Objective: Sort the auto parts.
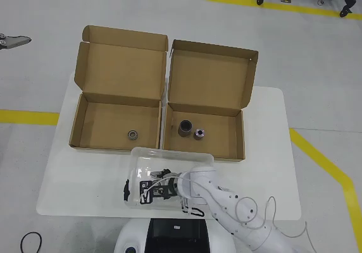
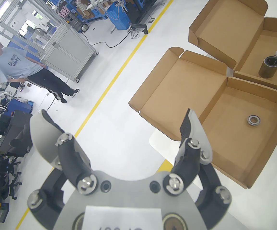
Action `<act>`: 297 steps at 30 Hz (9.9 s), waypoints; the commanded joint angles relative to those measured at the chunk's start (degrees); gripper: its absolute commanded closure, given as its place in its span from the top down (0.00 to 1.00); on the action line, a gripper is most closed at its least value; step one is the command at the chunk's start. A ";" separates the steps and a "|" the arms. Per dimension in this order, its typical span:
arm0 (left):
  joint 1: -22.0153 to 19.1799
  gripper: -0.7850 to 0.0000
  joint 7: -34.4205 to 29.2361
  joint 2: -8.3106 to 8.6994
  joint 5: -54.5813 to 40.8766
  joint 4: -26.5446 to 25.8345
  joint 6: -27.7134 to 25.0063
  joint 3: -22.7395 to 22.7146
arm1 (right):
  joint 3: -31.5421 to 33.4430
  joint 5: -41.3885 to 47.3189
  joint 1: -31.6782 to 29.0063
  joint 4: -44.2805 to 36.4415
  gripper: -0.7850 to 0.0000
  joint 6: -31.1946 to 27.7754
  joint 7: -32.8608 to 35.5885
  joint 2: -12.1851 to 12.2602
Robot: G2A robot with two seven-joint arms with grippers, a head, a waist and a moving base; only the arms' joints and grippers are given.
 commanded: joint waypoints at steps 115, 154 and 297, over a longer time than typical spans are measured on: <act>0.00 1.00 0.00 0.00 0.00 0.00 0.00 0.00 | 18.70 33.02 13.87 -33.82 0.00 15.12 -16.49 2.63; 0.00 1.00 0.00 0.00 0.00 0.00 0.00 0.00 | 2.27 25.70 15.29 -2.43 0.00 19.50 -11.28 -0.20; 0.00 1.00 0.00 0.00 0.00 0.00 0.00 0.00 | 55.24 10.19 -60.60 -40.07 1.00 27.39 -57.68 3.92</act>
